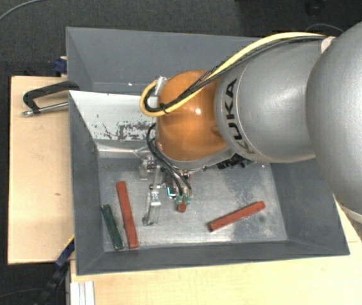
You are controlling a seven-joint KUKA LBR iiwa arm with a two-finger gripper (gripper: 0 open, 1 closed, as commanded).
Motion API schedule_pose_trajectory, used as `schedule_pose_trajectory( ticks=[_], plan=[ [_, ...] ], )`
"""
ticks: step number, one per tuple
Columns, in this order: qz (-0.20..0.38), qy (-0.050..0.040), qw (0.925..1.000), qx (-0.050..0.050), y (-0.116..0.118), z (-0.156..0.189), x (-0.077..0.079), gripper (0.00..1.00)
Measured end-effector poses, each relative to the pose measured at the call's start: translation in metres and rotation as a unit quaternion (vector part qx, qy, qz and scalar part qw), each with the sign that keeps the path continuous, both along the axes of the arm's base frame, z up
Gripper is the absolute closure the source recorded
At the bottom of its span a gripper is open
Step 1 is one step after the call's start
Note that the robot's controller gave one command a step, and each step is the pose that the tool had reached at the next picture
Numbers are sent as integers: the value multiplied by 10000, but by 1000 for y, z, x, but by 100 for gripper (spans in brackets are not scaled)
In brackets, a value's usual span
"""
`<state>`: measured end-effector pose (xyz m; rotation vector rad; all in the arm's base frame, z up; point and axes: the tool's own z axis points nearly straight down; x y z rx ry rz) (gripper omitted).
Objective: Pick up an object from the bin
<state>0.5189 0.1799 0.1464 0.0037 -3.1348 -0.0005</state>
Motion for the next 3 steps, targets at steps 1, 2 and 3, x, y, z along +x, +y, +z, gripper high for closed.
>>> schedule_pose_trajectory(
  ticks=[1,2,3],
  plan=[
    [2816,-38,9595,17,33,-76,-5,0],
    [4731,-55,8810,8,51,-75,17,0],
    [4734,-44,8808,26,52,-75,16,100]
  ],
)
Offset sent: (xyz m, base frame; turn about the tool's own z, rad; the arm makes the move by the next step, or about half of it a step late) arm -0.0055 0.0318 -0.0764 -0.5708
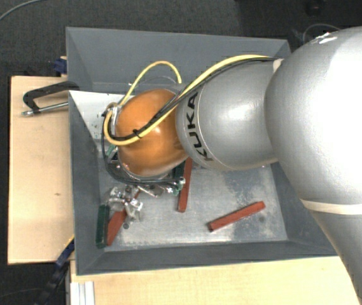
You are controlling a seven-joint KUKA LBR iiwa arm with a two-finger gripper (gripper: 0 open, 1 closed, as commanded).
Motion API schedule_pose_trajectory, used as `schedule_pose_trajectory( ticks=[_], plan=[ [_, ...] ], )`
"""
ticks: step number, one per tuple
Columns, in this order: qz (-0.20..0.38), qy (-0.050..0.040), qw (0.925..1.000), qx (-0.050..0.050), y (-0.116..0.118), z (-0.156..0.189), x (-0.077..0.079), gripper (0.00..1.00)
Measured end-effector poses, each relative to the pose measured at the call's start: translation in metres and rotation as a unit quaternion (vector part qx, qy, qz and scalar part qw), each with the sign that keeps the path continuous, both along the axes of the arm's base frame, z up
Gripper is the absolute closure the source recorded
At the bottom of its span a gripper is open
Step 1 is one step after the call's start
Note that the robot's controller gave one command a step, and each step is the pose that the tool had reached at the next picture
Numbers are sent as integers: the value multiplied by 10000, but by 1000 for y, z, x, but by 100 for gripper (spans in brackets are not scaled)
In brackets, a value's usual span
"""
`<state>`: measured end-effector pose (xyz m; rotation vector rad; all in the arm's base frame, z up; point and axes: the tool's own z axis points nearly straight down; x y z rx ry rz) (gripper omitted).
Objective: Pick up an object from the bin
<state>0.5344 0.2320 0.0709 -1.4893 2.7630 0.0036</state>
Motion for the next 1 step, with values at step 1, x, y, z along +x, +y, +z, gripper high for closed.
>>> schedule_pose_trajectory(
  ticks=[1],
  plan=[
    [1327,-61,9911,8,-15,172,9,100]
  ],
)
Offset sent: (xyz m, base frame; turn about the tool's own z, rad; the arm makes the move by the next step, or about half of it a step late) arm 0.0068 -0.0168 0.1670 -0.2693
